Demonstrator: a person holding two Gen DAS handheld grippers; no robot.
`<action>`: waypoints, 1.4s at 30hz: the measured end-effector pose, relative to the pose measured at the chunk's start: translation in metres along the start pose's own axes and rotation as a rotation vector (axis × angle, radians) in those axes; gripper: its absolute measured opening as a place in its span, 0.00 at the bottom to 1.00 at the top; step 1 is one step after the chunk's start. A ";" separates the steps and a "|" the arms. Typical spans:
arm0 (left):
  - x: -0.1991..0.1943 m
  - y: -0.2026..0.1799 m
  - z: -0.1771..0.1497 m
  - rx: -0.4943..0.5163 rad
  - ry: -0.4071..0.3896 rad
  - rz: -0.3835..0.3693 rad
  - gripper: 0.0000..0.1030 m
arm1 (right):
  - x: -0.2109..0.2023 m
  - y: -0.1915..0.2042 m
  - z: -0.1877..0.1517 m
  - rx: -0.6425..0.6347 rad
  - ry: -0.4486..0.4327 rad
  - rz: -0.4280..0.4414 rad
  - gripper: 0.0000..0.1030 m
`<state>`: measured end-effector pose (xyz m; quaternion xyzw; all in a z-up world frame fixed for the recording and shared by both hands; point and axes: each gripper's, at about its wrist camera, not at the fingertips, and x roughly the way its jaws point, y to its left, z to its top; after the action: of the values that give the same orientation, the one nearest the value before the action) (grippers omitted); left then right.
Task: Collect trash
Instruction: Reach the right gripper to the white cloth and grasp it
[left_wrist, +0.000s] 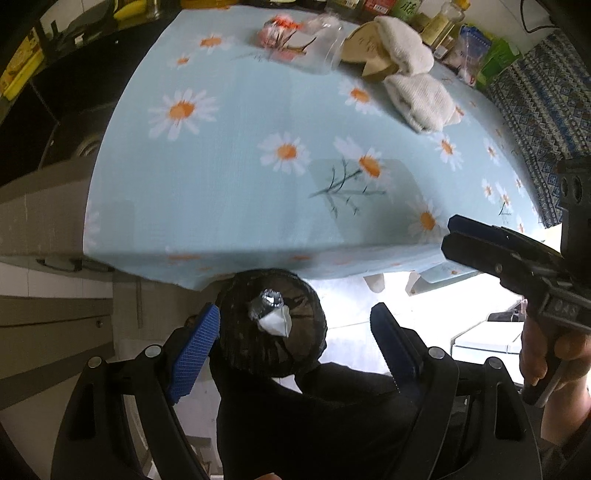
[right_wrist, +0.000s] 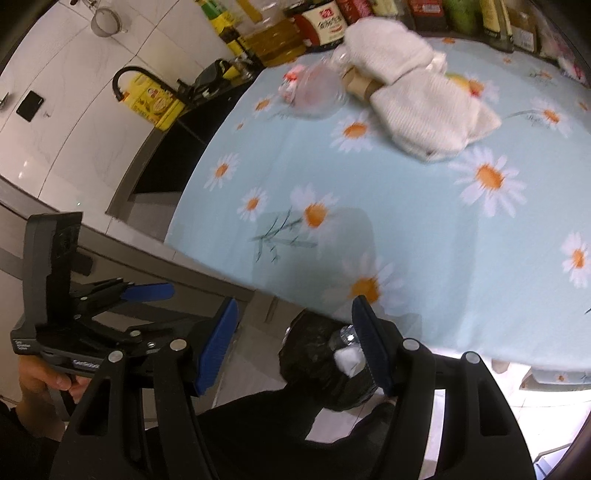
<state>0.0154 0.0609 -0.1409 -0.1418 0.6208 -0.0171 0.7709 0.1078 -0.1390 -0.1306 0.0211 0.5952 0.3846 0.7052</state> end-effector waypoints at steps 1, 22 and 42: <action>0.000 -0.001 0.002 0.001 -0.003 0.000 0.79 | -0.002 -0.003 0.004 0.003 -0.010 -0.008 0.62; -0.010 -0.006 0.051 0.025 -0.059 -0.002 0.79 | -0.018 -0.058 0.093 0.054 -0.166 -0.155 0.62; -0.003 0.002 0.070 0.029 -0.037 -0.018 0.79 | 0.010 -0.078 0.122 0.050 -0.129 -0.285 0.32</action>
<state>0.0822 0.0771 -0.1257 -0.1366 0.6049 -0.0303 0.7839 0.2519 -0.1359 -0.1414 -0.0213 0.5550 0.2638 0.7886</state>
